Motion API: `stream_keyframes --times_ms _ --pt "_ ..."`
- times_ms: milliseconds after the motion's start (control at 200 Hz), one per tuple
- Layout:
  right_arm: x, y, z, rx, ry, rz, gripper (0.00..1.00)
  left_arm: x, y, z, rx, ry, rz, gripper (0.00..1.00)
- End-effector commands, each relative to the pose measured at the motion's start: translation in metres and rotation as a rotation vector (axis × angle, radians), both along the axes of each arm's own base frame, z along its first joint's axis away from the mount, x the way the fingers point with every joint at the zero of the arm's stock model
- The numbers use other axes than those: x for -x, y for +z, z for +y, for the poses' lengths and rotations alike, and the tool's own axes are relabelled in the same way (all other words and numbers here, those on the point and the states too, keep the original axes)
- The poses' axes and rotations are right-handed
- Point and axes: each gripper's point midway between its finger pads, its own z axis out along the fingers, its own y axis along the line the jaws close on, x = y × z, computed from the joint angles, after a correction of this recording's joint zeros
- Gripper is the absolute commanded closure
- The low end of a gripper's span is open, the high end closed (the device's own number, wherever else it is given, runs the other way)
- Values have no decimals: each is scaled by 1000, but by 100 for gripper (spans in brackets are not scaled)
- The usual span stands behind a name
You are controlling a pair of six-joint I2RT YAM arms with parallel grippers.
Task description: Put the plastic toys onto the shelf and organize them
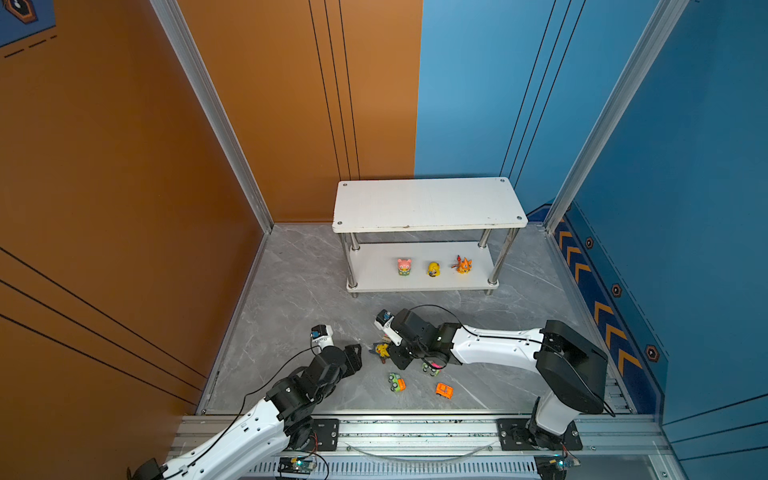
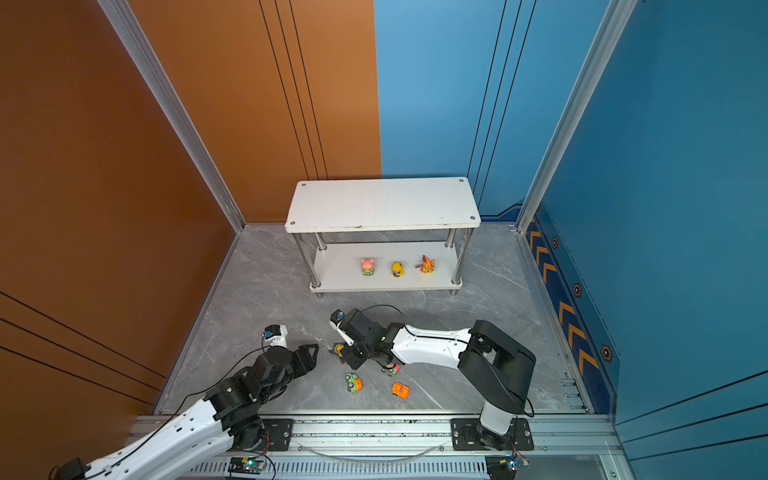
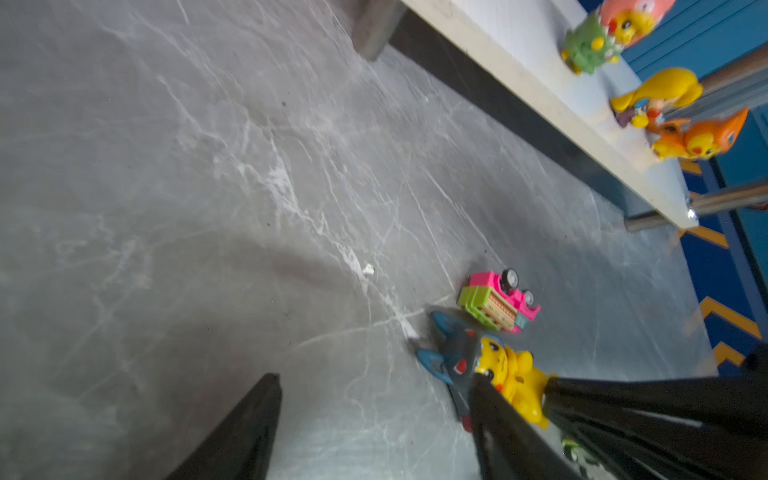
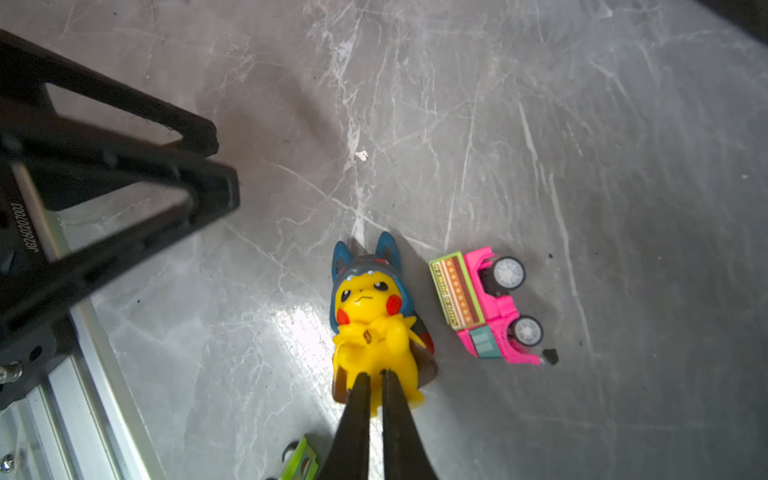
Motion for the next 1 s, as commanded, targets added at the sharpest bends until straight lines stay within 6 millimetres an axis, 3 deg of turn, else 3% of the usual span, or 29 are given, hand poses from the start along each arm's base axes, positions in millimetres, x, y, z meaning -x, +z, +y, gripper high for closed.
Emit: stream_keyframes --times_ms 0,225,436,626,706,871,996 --pt "22 -29 -17 61 2 72 90 2 11 -14 52 -2 4 21" --pt "25 -40 -21 37 -25 104 90 -3 5 -28 83 10 -33 9" --pt "24 -42 -24 27 -39 108 90 -16 32 -49 121 -19 -127 6" --pt "19 -41 -29 12 -62 119 90 -17 6 -61 78 -26 -62 6" --pt "17 -39 -32 7 -70 115 90 -20 1 -66 65 -34 -56 12" --pt "14 -35 -41 -2 -93 108 90 -28 17 -75 50 -61 -100 44" --pt "10 -38 -51 -3 -116 115 90 -30 21 -82 65 -75 -104 50"
